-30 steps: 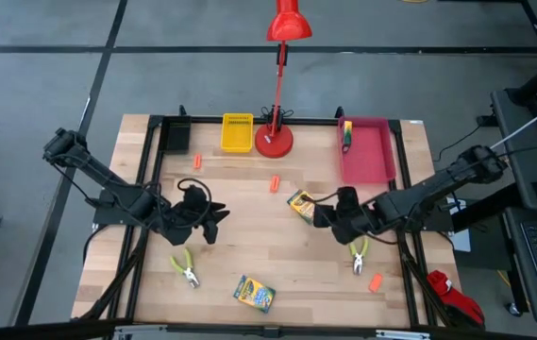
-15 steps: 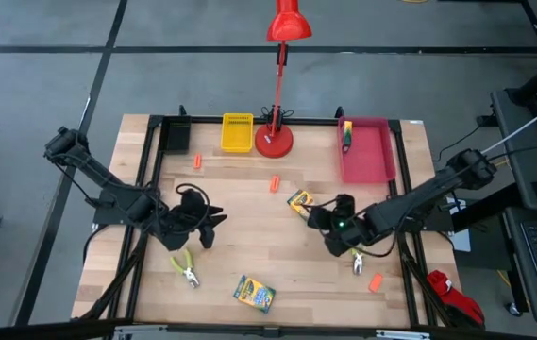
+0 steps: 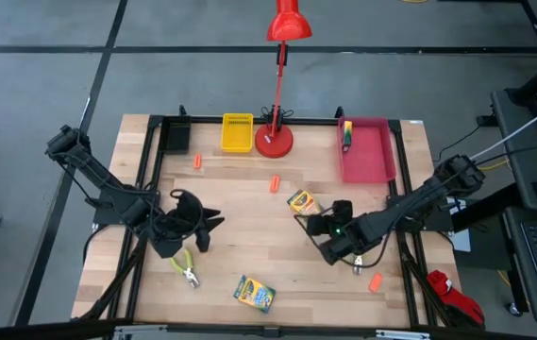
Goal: Pick & Place School Supplies
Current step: Put the yellow crayon box into the red bin
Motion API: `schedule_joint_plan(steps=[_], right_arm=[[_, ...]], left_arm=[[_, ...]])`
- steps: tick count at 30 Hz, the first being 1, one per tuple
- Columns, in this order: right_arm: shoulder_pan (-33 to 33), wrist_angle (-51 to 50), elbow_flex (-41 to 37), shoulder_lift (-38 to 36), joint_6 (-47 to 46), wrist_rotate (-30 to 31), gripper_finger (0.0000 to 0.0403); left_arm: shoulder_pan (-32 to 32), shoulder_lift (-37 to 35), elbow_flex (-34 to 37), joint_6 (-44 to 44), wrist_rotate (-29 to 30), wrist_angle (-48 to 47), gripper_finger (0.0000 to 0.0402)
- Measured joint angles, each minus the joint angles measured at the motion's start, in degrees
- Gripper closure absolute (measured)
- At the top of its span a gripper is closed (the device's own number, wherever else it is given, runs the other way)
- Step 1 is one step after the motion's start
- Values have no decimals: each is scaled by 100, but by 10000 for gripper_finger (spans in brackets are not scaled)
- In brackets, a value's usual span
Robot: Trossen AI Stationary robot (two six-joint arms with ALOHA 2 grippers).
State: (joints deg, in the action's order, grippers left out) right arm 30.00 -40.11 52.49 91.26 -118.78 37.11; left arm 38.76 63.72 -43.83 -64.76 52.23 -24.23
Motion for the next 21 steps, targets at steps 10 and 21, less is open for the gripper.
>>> schedule_joint_plan(steps=[10,21], right_arm=[[407,-64,-2,-2,1056,1397,402],[1320,3027,-1730,-4,1130,2979,403]], left_arm=[[20,0,0,795,268,4,277],[402,2,118,2175,1106,2,303]])
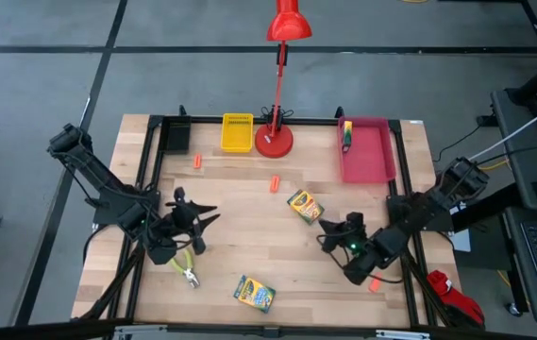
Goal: Pick & Place School Supplies
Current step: Put the yellow crayon box into the red bin
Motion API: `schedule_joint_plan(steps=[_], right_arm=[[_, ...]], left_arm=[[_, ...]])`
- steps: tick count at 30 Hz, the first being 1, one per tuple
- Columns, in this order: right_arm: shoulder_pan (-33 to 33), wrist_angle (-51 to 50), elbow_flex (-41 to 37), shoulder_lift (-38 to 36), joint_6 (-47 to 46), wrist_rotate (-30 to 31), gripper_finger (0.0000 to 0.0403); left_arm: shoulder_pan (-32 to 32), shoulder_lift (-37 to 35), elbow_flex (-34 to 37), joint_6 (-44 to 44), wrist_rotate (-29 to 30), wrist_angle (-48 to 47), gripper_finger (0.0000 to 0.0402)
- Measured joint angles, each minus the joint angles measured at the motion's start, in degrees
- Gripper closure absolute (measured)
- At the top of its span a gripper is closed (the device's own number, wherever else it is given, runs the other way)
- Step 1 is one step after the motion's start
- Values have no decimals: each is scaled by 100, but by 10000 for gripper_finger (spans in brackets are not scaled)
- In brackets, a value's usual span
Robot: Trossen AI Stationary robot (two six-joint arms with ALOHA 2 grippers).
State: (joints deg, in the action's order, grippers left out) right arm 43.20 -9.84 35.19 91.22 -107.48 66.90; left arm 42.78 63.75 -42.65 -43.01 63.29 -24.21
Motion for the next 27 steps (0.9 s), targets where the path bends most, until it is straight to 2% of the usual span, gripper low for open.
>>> schedule_joint_plan(steps=[4,10,20,23,27], right_arm=[[92,930,-398,0,207,35,403],[-295,829,-427,0,-155,-765,403],[-789,812,-414,0,103,-1554,403],[-872,584,-284,0,348,-1756,403],[-919,-229,45,0,462,-1847,403]], left_arm=[[-1,10,10,-366,-183,23,323],[-1,13,11,-1018,-118,40,345],[-1,13,9,-981,-101,180,365],[-1,15,9,-981,-101,180,366],[-1,15,9,-954,-102,177,366]])
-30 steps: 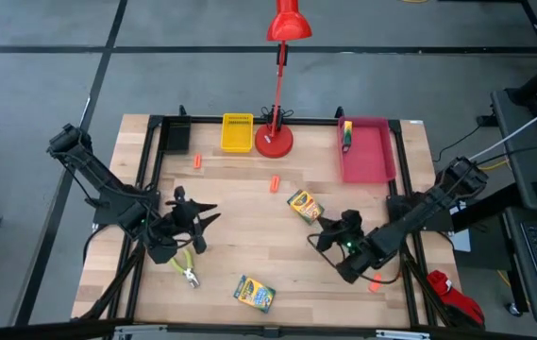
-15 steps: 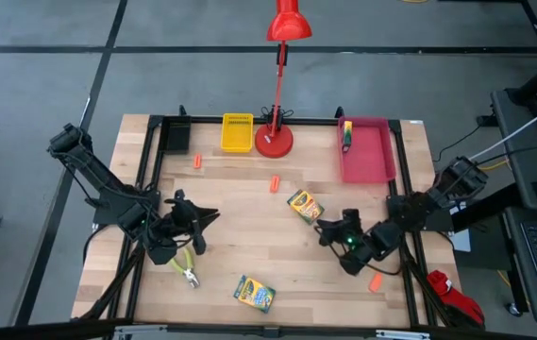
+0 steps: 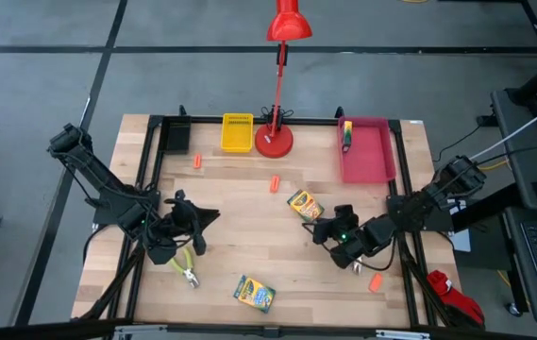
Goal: Pick & Place School Supplies
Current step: Put the yellow crayon box into the red bin
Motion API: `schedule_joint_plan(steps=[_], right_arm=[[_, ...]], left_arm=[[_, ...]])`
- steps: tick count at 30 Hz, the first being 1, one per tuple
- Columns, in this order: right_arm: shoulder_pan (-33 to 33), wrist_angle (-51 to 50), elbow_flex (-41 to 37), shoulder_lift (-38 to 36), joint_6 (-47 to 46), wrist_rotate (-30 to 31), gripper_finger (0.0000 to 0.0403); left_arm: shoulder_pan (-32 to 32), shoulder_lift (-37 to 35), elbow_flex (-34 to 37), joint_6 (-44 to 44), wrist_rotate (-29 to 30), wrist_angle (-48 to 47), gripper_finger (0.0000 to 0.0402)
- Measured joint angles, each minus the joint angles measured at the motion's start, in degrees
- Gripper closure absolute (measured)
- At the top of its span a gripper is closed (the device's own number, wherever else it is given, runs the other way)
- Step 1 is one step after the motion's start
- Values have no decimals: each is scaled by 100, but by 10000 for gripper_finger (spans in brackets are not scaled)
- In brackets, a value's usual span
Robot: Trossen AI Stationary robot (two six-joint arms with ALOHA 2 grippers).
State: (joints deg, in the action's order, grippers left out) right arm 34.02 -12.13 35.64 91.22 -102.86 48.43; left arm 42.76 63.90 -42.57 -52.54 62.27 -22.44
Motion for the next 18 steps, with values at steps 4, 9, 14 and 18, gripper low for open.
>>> schedule_joint_plan(steps=[4,9,14,18], right_arm=[[-24,-489,169,0,-17,-112,403],[-91,-506,179,0,-4,-133,403],[-290,-506,179,0,34,-155,403],[-407,-504,179,0,345,-417,403]], left_arm=[[0,0,0,80,-16,-18,366],[0,0,0,125,-19,-52,366],[0,1,1,125,-21,-74,366],[0,2,0,125,-21,-74,366]])
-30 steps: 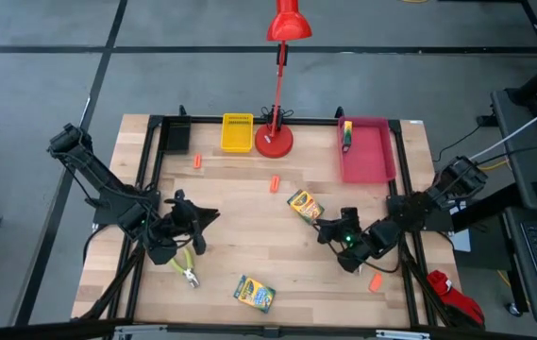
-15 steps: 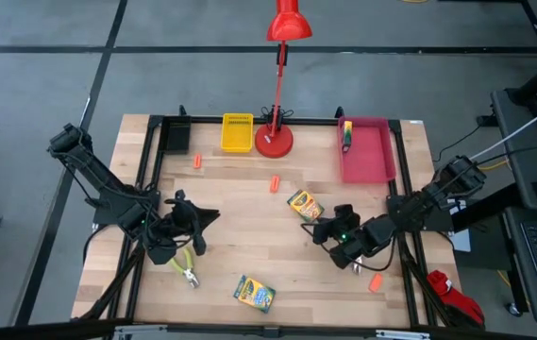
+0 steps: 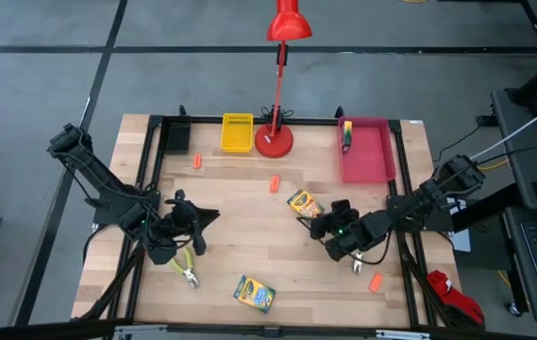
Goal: Pick & Place School Supplies
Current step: Put the yellow crayon box into the red bin
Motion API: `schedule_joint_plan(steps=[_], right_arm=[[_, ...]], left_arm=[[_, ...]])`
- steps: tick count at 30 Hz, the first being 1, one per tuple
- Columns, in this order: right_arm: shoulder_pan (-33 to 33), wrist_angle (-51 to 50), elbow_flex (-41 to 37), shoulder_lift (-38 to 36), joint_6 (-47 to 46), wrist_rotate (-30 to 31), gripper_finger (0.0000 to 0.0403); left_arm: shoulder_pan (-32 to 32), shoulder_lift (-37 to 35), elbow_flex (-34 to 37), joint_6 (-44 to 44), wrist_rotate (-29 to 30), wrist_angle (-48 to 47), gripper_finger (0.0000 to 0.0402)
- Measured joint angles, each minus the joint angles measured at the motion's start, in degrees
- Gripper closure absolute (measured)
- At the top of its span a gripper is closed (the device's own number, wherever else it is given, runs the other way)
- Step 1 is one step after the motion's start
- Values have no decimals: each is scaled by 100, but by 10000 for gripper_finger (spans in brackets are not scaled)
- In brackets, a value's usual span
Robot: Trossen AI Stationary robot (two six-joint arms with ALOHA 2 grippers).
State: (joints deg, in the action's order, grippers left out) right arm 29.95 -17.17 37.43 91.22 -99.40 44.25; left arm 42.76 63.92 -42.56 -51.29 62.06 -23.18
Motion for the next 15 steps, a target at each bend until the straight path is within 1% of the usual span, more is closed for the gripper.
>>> schedule_joint_plan(steps=[12,15], right_arm=[[-4,-87,-1,0,176,-359,403],[-3,-91,-1,0,188,-321,403]], left_arm=[[0,0,0,0,-2,-108,372],[0,0,2,0,-2,-109,375]])
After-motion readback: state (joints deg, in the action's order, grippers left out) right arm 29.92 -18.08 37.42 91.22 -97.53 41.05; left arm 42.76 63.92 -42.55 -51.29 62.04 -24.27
